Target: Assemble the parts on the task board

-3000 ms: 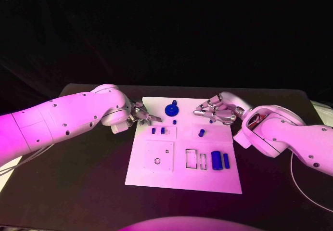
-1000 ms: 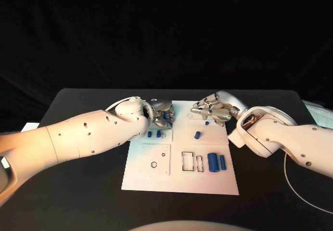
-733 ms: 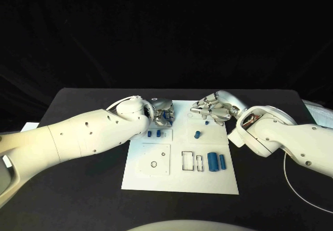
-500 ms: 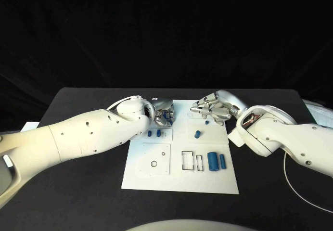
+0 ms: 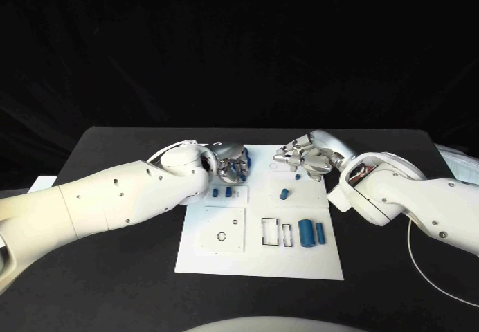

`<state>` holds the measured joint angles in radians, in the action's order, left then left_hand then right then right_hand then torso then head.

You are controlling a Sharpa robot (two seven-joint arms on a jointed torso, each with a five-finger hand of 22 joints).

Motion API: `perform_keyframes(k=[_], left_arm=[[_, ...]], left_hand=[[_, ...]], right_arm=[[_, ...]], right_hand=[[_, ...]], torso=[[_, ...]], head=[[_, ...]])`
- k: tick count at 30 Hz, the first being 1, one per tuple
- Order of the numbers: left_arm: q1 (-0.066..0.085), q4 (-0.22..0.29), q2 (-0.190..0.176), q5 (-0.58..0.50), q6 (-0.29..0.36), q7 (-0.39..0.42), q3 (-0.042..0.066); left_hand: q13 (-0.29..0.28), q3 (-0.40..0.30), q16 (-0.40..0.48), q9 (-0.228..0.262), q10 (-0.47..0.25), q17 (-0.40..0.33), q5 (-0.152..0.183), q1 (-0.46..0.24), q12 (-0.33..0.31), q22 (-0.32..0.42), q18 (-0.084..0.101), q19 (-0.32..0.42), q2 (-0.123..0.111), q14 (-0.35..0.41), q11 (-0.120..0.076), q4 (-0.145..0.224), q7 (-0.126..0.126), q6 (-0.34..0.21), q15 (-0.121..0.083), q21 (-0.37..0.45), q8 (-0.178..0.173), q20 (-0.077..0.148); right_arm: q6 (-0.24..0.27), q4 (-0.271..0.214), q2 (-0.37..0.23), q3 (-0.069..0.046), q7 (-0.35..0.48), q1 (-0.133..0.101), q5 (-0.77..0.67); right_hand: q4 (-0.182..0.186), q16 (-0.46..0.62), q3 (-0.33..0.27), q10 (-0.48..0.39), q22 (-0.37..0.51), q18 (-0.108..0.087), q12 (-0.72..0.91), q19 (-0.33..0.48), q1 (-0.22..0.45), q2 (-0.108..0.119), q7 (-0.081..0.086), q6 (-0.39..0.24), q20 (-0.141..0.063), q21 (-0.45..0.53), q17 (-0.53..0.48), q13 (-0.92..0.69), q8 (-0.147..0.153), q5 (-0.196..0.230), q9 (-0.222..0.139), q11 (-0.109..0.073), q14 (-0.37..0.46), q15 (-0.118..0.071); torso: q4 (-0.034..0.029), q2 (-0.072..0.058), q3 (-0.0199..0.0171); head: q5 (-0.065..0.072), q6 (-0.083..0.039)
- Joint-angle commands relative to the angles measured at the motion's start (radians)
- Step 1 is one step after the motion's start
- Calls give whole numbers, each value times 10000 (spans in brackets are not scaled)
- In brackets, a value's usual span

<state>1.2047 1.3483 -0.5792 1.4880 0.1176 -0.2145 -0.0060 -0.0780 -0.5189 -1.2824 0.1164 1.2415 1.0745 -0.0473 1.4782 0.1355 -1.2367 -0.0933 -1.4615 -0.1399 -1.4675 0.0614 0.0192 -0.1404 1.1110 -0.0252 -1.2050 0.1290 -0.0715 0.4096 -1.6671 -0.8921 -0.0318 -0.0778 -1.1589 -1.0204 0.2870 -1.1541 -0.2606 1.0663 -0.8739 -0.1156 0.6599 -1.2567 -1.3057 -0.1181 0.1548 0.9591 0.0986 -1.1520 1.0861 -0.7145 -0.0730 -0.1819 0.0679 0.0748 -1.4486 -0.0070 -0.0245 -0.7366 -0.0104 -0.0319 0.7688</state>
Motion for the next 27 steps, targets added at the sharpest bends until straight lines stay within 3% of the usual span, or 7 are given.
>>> perform_keyframes(k=[1, 4, 8, 13, 17, 22, 27], left_arm=[[37, 188, -152, -706, 78, -80, 97], [49, 313, -355, -827, 3, -143, 198], [52, 387, -588, -980, -75, -166, 240], [50, 334, -836, -1219, -70, -169, 258], [49, 298, -974, -1308, -104, -135, 259], [46, 278, -1070, -1345, -72, -9, 260], [45, 295, -1120, -1365, -193, 29, 260]], left_hand=[[9, -74, -38, -12, 41, -14, -23, -106, -54, -14, 105, -46, -11, -211, 67, 14, -44, 12, 53, -63, -47, -45], [15, -167, -50, -33, 47, -30, -21, -186, -117, -24, 103, -37, -29, -206, 75, 52, -52, 16, 59, -66, -89, -55], [19, -236, -46, -50, 64, -76, -19, -284, -175, -29, 100, -27, -64, -196, 83, 84, -58, 32, 65, -62, -124, -65], [18, -259, -47, -58, 81, -96, -19, -360, -205, -19, 94, -18, -82, -191, 83, 87, -58, 46, 68, -45, -142, -71], [18, -269, -33, -64, 90, -137, -18, -409, -225, -11, 90, -12, -96, -183, 83, 89, -58, 55, 69, -33, -153, -74], [14, -233, -35, -75, 125, -173, -16, -587, -273, -15, 87, -3, -149, -175, 78, 63, -50, 86, 71, -26, -180, -82], [12, -220, -35, -78, 136, -185, -15, -626, -285, -16, 86, -1, -159, -173, 74, 60, -45, 97, 69, -24, -185, -82]], right_arm=[[-74, 6, 5, 0, 131, 6, 35], [-75, 33, -1, 0, 153, 14, 53], [-68, 68, -21, 0, 168, 36, 86], [-70, 101, -44, 0, 189, 89, 110], [-84, 122, -36, 0, 196, 129, 122], [-99, 153, -13, 0, 204, 180, 142], [-107, 166, -3, 0, 204, 200, 150]], right_hand=[[13, 68, -52, 3, 9, -180, -33, 41, -86, 7, 48, -4, -1, 47, -8, 8, -10, -59, 7, 1, 77, 17], [12, 83, -55, 3, 21, -181, -35, 44, -87, 5, 48, -6, -1, 57, -22, 15, -10, -62, 6, 1, 81, 17], [12, 81, -56, 3, 23, -182, -36, 44, -87, 3, 48, -6, -1, 59, -19, 17, -10, -63, 6, 1, 80, 17], [10, 103, -59, 5, 35, -183, -38, 45, -89, -3, 48, -7, -2, 69, -39, 28, -10, -69, 6, 0, 84, 17], [10, 103, -59, 5, 35, -183, -38, 45, -89, -3, 48, -7, -2, 69, -39, 28, -10, -69, 6, 0, 84, 17], [10, 103, -59, 5, 35, -183, -38, 45, -89, -3, 48, -7, -2, 69, -39, 28, -10, -69, 6, 0, 84, 17], [6, 115, -65, 8, 51, -185, -42, 42, -100, -18, 48, -9, -3, 86, -41, 52, -11, -87, 6, 0, 82, 16]], torso=[[-17, 12, -15], [-46, 18, -13], [-45, 15, -7], [-66, 30, -3], [-30, 12, -24], [-31, 9, -1], [-22, 7, -16]], head=[[22, -16], [17, -34], [26, -37], [27, -35], [-7, -34], [2, -46], [-21, -38]])
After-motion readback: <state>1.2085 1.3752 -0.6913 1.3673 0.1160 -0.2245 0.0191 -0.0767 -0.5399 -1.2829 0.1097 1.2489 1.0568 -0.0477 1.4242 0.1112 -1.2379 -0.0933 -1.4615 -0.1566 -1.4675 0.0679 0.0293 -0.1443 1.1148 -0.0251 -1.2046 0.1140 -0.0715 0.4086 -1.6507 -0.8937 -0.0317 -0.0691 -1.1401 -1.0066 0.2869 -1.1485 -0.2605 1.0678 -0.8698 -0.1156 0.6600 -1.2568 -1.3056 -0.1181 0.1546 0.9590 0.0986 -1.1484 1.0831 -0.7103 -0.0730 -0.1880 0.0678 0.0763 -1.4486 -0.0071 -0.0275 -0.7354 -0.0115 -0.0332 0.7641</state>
